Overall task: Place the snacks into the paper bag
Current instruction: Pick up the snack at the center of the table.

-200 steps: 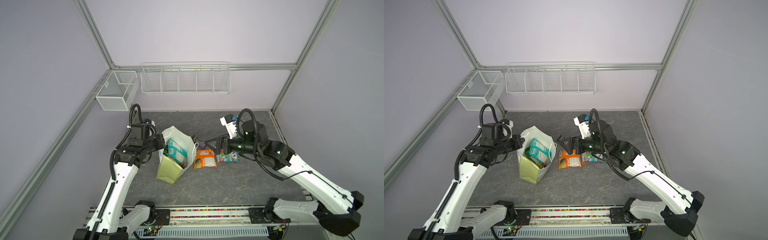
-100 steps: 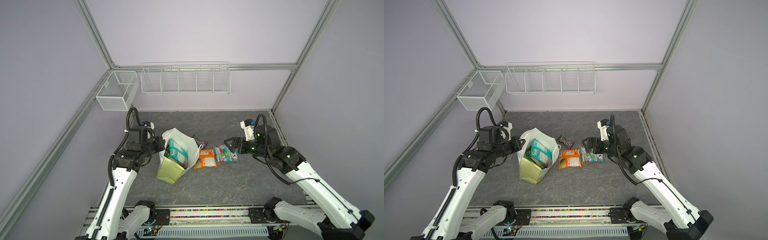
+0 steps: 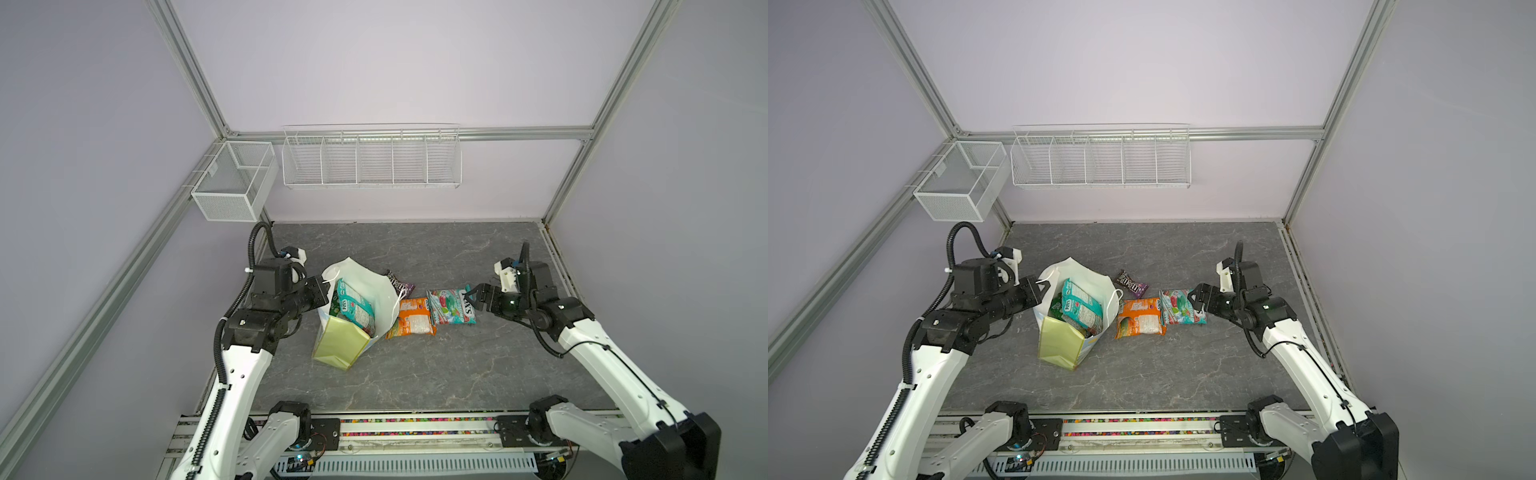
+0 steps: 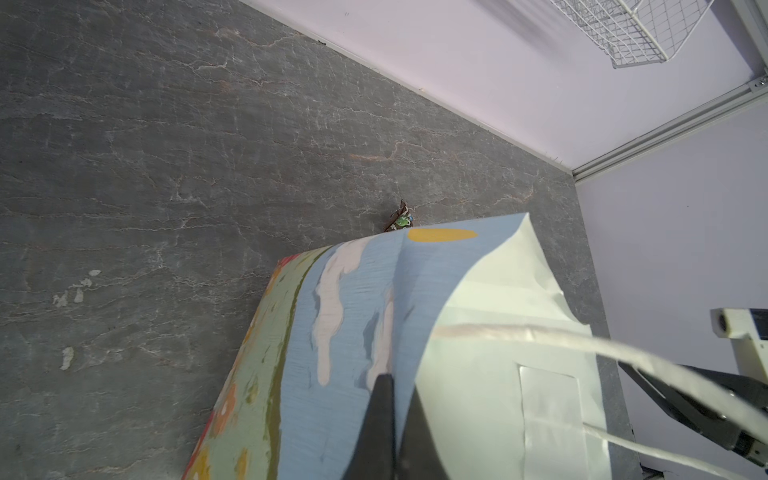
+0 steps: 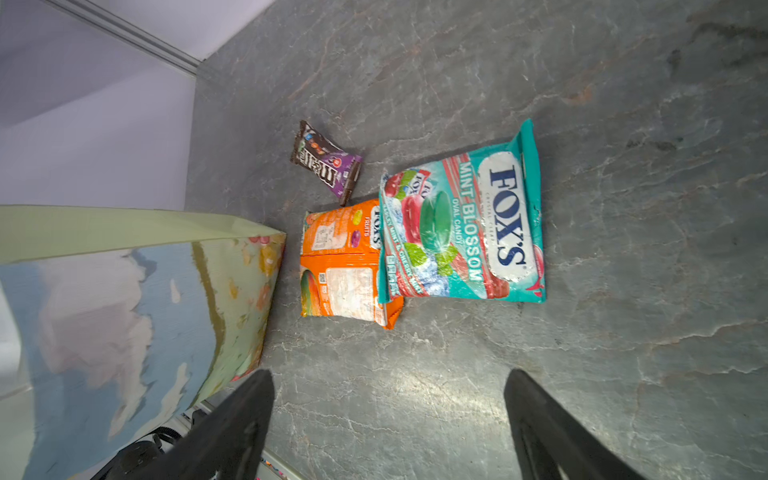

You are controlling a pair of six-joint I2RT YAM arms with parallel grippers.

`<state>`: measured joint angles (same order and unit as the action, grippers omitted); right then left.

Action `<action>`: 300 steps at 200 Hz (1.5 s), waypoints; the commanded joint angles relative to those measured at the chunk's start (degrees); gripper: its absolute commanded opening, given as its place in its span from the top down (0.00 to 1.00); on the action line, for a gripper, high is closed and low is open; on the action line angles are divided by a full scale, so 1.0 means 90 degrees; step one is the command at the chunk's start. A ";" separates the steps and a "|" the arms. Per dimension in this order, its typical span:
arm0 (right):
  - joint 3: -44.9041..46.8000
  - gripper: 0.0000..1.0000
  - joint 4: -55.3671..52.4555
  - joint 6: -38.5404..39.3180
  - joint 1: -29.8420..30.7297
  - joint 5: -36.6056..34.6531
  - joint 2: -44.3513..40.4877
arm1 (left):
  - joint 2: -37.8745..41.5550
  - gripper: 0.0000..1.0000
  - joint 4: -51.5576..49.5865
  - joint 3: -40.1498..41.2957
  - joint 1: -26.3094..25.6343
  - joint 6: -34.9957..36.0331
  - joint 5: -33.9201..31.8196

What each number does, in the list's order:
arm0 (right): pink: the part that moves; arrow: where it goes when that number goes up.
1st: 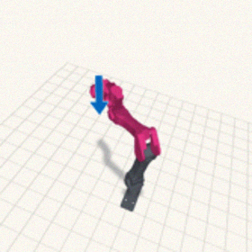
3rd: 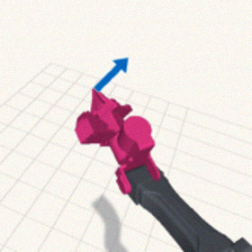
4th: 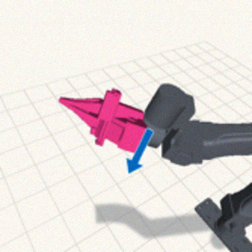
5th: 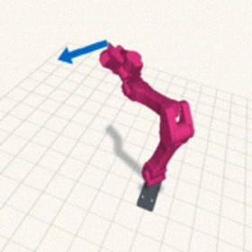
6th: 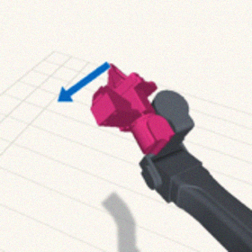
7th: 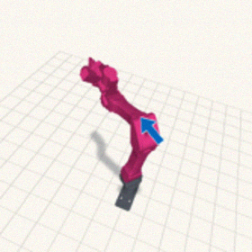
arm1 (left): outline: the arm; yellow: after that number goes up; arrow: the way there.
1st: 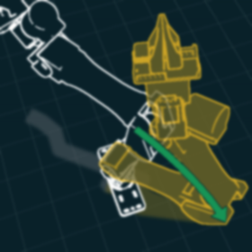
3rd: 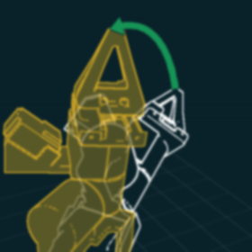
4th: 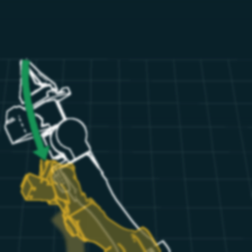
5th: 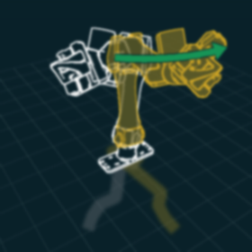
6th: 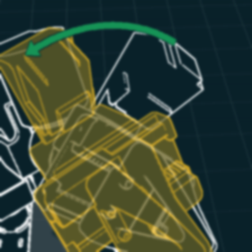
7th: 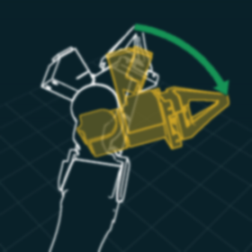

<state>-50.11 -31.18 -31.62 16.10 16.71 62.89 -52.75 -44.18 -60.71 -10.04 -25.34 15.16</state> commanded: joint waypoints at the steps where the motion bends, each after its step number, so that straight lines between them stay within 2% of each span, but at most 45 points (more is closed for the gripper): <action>1: 0.0246 0.10 0.0373 0.0137 -0.0200 0.0516 0.0162 | 0.0164 1.00 0.0094 0.0098 0.0042 -0.0127 0.0137; 62: 0.0704 0.10 0.0896 0.0473 -0.0991 0.0980 0.0723 | 0.0170 1.00 0.0197 0.0105 0.0051 -0.0211 0.0241; 115: 0.1160 0.14 0.1789 0.0361 -0.1411 0.1556 0.1457 | 0.0195 1.00 0.0300 0.0173 0.0051 -0.0280 0.0336; 300: 0.1455 0.24 0.3355 0.0300 -0.1535 0.2075 0.3327 | 0.0313 1.00 0.0278 0.0224 0.0051 -0.0321 0.0326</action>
<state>-38.68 -2.94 -29.10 2.59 34.48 90.43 -51.13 -42.70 -59.16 -9.76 -27.42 16.99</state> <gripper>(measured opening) 0.764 0.047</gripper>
